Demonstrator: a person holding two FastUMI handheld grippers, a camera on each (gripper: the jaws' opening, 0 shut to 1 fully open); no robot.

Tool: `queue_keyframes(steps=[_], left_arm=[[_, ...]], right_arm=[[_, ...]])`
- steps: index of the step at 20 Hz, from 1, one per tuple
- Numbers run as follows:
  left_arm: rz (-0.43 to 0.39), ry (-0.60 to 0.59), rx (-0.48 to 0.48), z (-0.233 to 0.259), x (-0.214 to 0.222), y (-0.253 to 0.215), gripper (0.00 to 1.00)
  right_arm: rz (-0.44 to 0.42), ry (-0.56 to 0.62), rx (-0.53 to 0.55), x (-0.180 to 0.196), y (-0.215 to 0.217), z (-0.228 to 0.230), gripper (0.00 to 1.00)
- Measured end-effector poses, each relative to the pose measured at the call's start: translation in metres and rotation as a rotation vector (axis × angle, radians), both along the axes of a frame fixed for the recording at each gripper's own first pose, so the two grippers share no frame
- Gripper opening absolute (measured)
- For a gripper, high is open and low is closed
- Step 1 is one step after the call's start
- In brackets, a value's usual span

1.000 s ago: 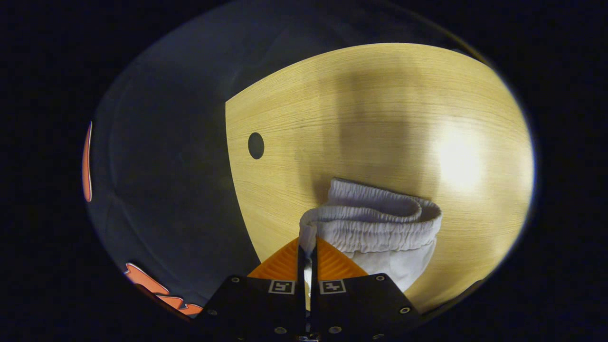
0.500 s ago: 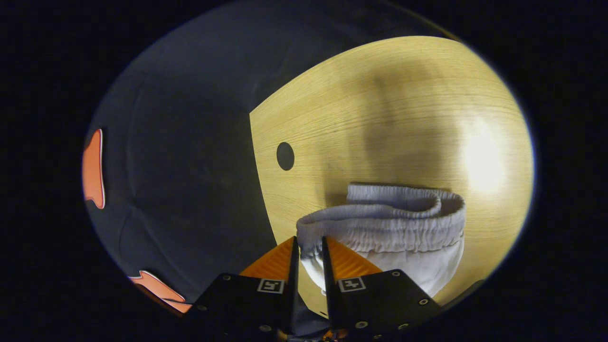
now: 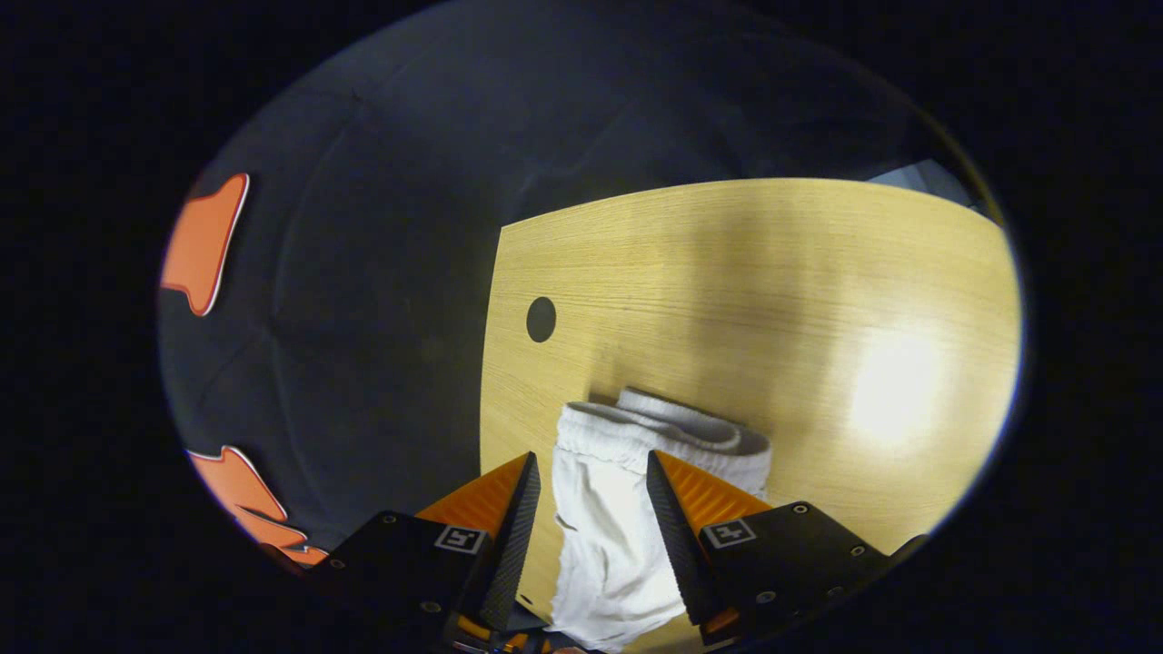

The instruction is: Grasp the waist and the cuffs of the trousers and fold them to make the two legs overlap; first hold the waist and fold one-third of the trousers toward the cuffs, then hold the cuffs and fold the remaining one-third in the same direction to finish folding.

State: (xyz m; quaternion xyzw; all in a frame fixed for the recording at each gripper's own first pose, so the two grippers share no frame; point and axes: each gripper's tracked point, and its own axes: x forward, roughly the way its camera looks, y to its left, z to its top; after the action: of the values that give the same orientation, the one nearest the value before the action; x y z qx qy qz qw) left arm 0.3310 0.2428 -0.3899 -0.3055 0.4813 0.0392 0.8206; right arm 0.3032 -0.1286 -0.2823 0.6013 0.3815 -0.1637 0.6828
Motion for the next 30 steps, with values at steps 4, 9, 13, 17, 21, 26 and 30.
queue_keyframes(steps=[4,9,13,17,21,26,30], left_arm=[[-0.055,0.005,0.003,0.01,-0.013,-0.024,1.0],[-0.113,0.009,0.073,0.032,-0.028,-0.039,0.96],[-0.176,0.022,0.159,0.041,-0.042,-0.046,0.99],[-0.219,0.01,0.206,0.056,-0.054,-0.057,0.99],[-0.237,0.002,0.202,0.063,-0.068,-0.072,1.0],[-0.238,0.031,0.184,0.054,-0.09,-0.087,0.99],[-0.217,0.051,0.151,0.045,-0.108,-0.099,0.97]], right_arm=[[0.064,0.067,-0.06,-0.032,-0.011,-0.018,0.82],[0.107,0.146,-0.051,-0.049,-0.003,-0.048,0.74],[0.129,0.178,-0.068,-0.05,-0.002,-0.061,0.85],[0.118,0.193,-0.091,-0.04,-0.001,-0.072,0.85],[0.092,0.179,-0.124,-0.029,-0.004,-0.076,0.84],[0.093,0.145,-0.185,-0.021,-0.004,-0.085,0.61],[0.024,0.11,-0.12,-0.013,0.004,-0.085,0.21]])
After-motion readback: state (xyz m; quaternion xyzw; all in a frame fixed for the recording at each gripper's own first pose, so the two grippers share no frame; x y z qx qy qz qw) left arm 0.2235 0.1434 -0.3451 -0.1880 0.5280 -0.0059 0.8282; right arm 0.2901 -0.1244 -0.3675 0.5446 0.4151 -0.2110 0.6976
